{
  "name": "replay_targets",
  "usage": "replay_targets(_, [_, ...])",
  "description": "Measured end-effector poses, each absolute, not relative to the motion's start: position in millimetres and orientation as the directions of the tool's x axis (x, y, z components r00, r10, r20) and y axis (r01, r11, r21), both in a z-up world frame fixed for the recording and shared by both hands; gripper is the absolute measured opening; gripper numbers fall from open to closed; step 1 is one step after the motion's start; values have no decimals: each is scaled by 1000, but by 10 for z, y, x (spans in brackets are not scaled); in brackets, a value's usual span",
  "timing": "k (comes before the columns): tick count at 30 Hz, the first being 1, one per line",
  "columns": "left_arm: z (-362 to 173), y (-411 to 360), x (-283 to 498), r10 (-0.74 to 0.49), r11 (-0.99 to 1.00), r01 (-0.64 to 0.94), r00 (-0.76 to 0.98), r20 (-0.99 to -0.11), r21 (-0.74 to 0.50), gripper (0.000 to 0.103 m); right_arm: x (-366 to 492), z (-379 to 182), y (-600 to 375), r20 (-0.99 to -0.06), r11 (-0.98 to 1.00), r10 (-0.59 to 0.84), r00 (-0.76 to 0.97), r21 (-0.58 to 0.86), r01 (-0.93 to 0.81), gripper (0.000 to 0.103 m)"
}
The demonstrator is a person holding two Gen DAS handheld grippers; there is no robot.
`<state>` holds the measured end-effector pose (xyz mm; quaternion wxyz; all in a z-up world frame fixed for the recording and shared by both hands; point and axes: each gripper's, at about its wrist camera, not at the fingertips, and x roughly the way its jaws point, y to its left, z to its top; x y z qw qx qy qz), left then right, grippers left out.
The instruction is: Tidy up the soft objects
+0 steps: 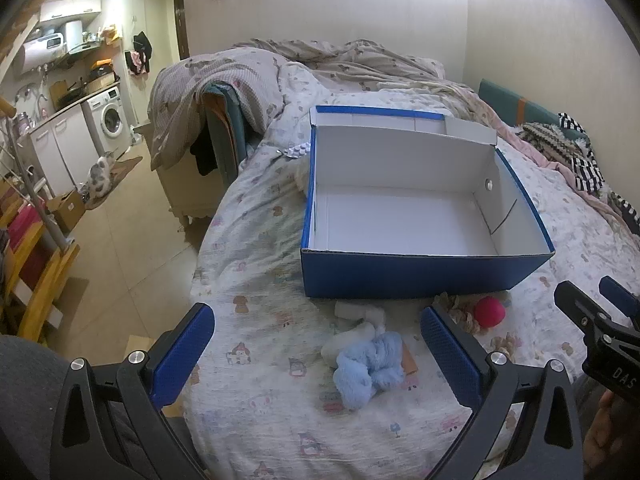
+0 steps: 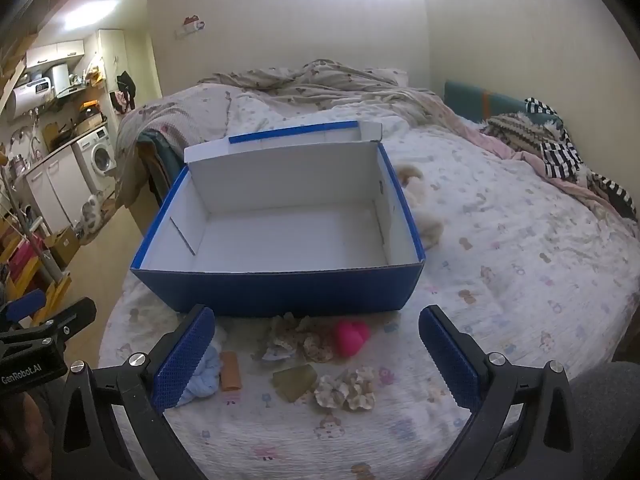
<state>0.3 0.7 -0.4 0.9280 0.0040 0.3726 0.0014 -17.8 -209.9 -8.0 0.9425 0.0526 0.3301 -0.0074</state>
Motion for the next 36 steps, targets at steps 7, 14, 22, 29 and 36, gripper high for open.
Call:
replay_targets(7, [-16,28,3,6,1000,1,721,-692,10,103,-173,-73,-2090,-623,995,19,782,92,49,103])
replay_targets(14, [-16,24,3,8,1000,1,721,-693,12,103,-165,-76,-2090,-624,995,18,781,92,50,103])
replay_targets(22, [-38,30,17,8,1000,0,721,-693,12,103,-179,-76,-2076,-623,995,18,782,88,48,103])
replay_targets(29, [-53,36,31,13,1000,-1,721,-693,17,103,-174,-97,-2118,-623,994,17,782,93,53,103])
replay_targets(36, [-49,49,15,17,1000,-6,719,-695,18,103,-173,-89,-2112,-623,994,17,782,93,53,103])
